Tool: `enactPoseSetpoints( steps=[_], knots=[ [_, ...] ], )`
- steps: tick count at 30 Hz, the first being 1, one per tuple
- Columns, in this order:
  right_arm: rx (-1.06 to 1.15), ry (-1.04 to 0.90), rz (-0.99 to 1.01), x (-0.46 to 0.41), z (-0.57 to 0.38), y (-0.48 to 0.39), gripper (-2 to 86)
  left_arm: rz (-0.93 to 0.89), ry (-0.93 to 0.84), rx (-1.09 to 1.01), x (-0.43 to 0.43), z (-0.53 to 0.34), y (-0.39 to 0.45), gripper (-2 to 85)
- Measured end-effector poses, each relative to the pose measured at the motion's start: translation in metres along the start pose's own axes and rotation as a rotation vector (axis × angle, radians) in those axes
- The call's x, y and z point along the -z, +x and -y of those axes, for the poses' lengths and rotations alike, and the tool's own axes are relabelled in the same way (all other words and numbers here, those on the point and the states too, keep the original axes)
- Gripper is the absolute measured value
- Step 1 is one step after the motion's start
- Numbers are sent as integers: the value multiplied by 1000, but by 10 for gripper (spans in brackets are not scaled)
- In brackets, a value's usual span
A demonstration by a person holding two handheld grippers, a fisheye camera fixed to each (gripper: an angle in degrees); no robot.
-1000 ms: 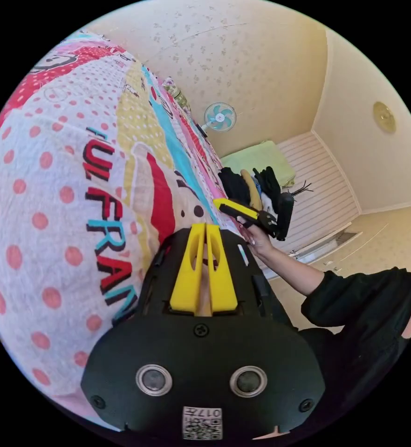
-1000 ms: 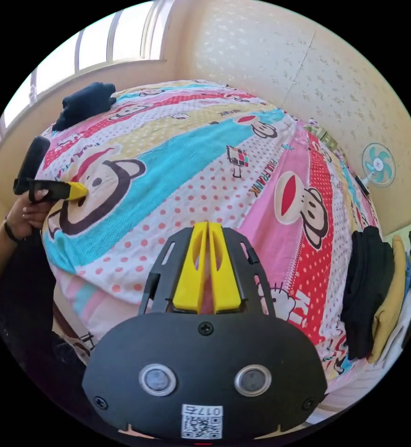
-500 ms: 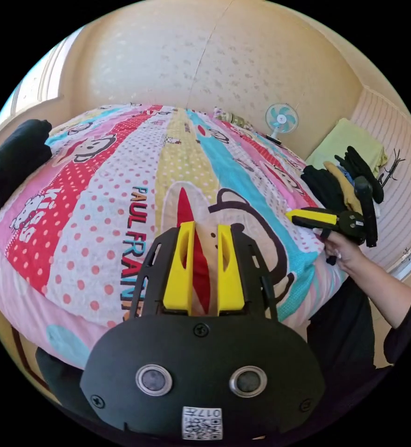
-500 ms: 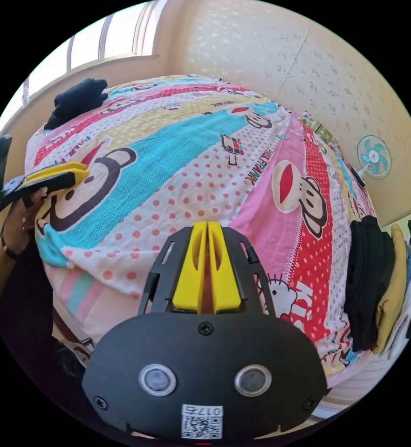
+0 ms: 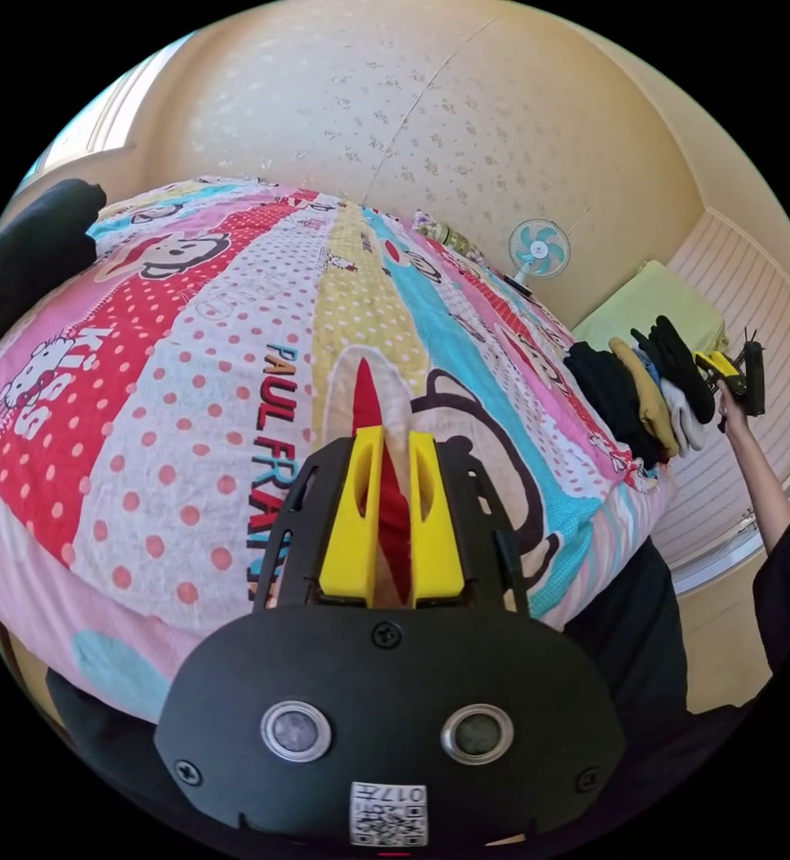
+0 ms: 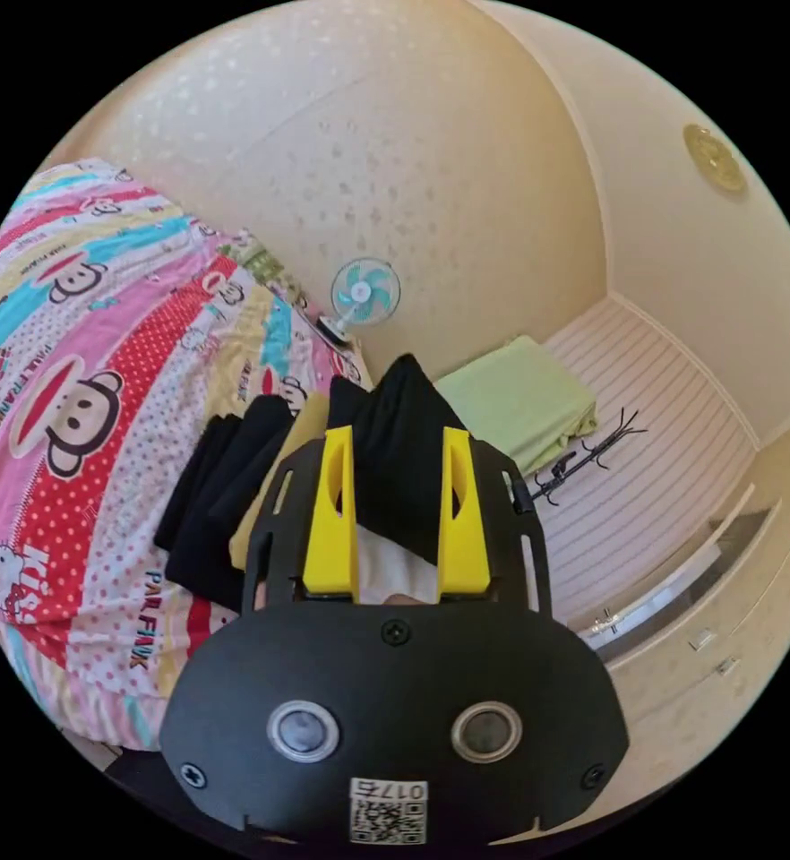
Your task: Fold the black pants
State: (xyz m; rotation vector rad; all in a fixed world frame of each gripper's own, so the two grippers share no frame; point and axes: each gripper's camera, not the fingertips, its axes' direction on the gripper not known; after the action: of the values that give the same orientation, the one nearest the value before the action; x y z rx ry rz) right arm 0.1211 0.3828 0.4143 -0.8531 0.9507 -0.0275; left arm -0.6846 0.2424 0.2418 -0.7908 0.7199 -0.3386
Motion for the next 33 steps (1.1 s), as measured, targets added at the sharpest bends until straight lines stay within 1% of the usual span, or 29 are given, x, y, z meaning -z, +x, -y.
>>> enactPoseSetpoints(
  steps=[1,2,4,5,6,7,8,9,10,12,14,16,17,18,20,21,22,23,24,25,26,27,28,29,30,31,32,33],
  knots=[
    [-6,26,114,-4,-5,15,143,-4,1,2,0,0,-1,53],
    [-34,28,178,-3,-4,23,128,-13,1,9,0,0,-4,52],
    [-337,-25,303,6,18,67,78,-33,2,21,-1,-1,-9,50],
    [-417,-18,362,10,23,80,67,-50,2,32,-1,-1,-14,47],
    [-535,21,498,21,30,103,58,-66,2,44,-2,-1,-18,43],
    [-610,76,651,34,39,122,51,-73,2,50,-2,-1,-20,41],
    [-627,112,722,43,44,129,49,-85,1,58,-3,-1,-23,38],
    [-612,193,834,68,57,134,46,-93,1,62,-3,-1,-26,35],
    [-536,257,904,101,71,125,44,-97,1,63,-3,-1,-27,34],
    [-400,314,991,151,82,97,44,-111,3,68,-3,-1,-31,28],
    [-303,378,1177,189,73,67,46,-123,5,71,-3,-1,-34,21],
    [-190,428,1478,222,47,29,53,-137,7,76,-2,-1,-38,13],
    [-199,434,1523,227,39,23,55,-147,9,80,-2,-1,-40,8],
    [-276,428,1556,231,20,14,62,-159,11,83,-2,-1,-43,5],
    [-395,412,1491,232,-5,12,74,-178,14,91,-2,-2,-47,0],
    [-468,399,1408,229,-19,16,85,-192,15,97,-3,-2,-50,-3],
    [-517,374,1282,225,-28,19,90,-198,16,100,-3,-2,-52,-4],
    [-543,341,1215,222,-31,20,92,-206,16,106,-3,-2,-54,-5],
    [-587,255,1134,212,-30,21,96,-206,15,108,-4,-2,-55,-6],
    [-587,162,1149,198,-23,18,100,-204,14,107,-4,-2,-55,-6],
    [-574,119,1189,191,-18,13,102,-202,14,107,-5,-2,-56,-7],
    [-538,26,1290,176,-5,-2,103,-202,13,107,-5,-2,-56,-7],
    [-489,-28,1395,167,6,-20,103,-202,13,108,-5,-2,-56,-7],
    [-470,-28,1434,168,10,-25,94,-203,13,109,-6,-2,-57,-7],
    [-467,32,1481,183,15,-20,75,-204,14,109,-6,-2,-58,-7],
    [-406,158,1535,211,20,-8,67,-206,14,110,-6,-3,-58,-7],
    [-351,217,1563,226,22,-2,63,-213,16,113,-7,-3,-59,-6],
    [-219,308,1607,255,23,5,61,-227,19,117,-7,-4,-61,-4]
  ],
)
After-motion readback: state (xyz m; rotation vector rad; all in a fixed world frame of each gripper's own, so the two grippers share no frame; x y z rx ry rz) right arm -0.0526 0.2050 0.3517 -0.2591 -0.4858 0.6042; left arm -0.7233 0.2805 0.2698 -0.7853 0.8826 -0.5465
